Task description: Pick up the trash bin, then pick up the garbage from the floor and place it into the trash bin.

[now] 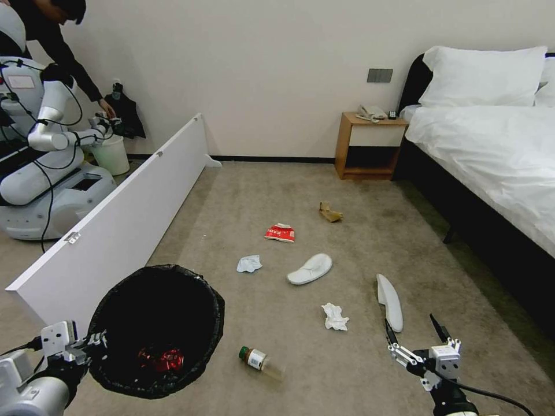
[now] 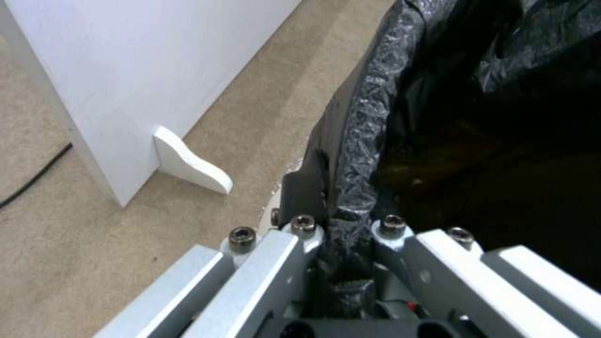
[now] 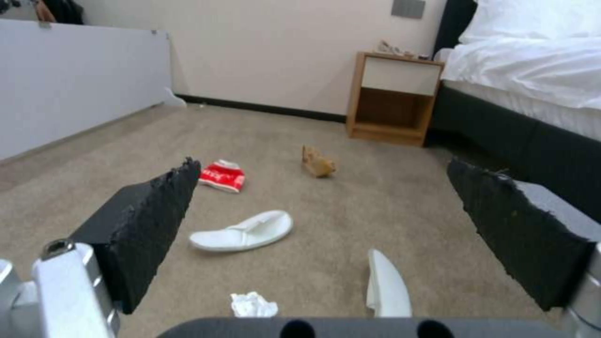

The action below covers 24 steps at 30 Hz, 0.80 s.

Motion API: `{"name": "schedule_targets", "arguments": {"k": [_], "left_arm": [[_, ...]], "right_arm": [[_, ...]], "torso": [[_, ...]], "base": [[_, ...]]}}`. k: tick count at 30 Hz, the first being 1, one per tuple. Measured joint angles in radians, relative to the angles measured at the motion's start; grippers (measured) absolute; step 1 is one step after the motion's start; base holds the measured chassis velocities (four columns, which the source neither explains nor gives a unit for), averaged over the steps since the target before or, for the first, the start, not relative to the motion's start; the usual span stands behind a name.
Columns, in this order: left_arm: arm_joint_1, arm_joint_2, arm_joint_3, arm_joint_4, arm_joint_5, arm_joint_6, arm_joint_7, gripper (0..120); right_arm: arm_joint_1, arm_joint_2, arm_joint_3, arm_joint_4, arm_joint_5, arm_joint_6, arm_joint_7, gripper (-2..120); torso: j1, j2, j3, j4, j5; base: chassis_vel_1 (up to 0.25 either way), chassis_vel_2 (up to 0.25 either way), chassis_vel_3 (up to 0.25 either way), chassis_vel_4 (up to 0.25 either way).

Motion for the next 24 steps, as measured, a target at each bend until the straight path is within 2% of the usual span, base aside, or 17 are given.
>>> {"name": "schedule_targets", "arguments": {"k": [5, 8, 10, 13, 14, 16, 24], "left_arm": [[0.001, -0.002, 0.001, -0.001, 0.002, 0.001, -0.001, 2], [0.006, -0.002, 0.002, -0.009, 0.005, 0.001, -0.003, 2], [0.009, -0.004, 0.002, -0.015, 0.008, 0.002, -0.005, 2], [0.011, -0.006, 0.002, -0.018, 0.009, 0.002, -0.007, 2], [0.015, -0.01, 0.003, -0.026, 0.012, 0.002, -0.011, 2], [0.02, -0.014, 0.004, -0.038, 0.016, 0.002, -0.015, 2], [0.03, -0.004, 0.004, -0.059, 0.02, 0.003, -0.034, 2]], "right_arm": [[0.015, -0.015, -0.009, -0.025, 0.013, 0.012, 0.011, 100], [0.027, -0.052, -0.02, -0.065, 0.017, 0.016, 0.007, 100], [0.041, -0.089, -0.024, -0.102, 0.037, -0.001, -0.046, 100], [0.049, -0.105, -0.028, -0.116, 0.045, -0.019, -0.072, 100], [0.067, -0.132, -0.039, -0.143, 0.052, -0.043, -0.133, 100], [0.103, -0.175, -0.08, -0.191, 0.068, -0.057, -0.181, 100], [0.25, -0.289, -0.25, -0.356, 0.071, -0.038, -0.263, 100]], "torso": [[0.0, 0.0, 0.0, 0.0001, 0.0], [0.0, 0.0, 0.0, 0.0, 0.0001], [0.0, 0.0, 0.0, 0.0, 0.0001], [0.0, 0.0, 0.0, -0.0001, 0.0001], [0.0, 0.0, 0.0, -0.0001, 0.0001], [0.0, 0.0, 0.0, -0.0001, 0.0001], [0.0, 0.0, 0.0, 0.0002, 0.0]], "base": [[0.0, 0.0, 0.0, 0.0], [0.0, 0.0, 0.0, 0.0], [0.0, 0.0, 0.0, 0.0], [0.0, 0.0, 0.0, 0.0], [0.0, 0.0, 0.0, 0.0], [0.0, 0.0, 0.0, 0.0], [0.0, 0.0, 0.0, 0.0]]}}
